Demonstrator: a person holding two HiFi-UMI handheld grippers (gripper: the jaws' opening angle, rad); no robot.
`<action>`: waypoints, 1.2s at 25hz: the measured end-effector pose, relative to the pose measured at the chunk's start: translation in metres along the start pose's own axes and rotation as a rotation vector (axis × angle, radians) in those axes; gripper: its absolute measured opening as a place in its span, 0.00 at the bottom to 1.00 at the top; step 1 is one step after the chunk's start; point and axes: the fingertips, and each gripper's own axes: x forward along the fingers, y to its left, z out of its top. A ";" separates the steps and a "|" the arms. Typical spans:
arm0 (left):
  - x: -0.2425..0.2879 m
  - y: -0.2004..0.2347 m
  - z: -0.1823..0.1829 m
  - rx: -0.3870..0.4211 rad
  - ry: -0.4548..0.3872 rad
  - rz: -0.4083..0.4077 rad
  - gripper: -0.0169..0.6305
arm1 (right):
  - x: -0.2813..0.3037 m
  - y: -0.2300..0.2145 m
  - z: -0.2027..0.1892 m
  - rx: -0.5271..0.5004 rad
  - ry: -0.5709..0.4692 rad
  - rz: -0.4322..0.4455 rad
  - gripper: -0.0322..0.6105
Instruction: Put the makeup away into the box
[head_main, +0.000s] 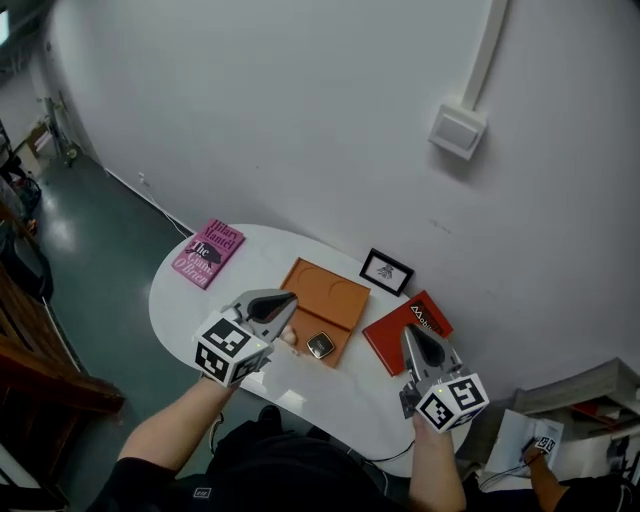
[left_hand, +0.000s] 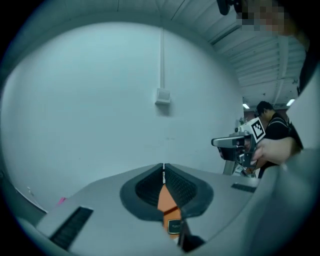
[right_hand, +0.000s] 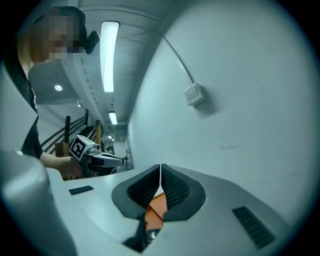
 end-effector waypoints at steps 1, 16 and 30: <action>-0.004 0.003 0.011 0.032 -0.010 0.005 0.06 | 0.004 0.004 0.015 -0.023 -0.022 0.011 0.11; -0.027 0.029 0.063 0.036 -0.159 -0.009 0.06 | 0.014 0.041 0.091 -0.125 -0.246 -0.182 0.11; -0.029 0.054 0.043 -0.014 -0.147 0.003 0.06 | 0.042 0.062 0.065 -0.140 -0.149 -0.123 0.11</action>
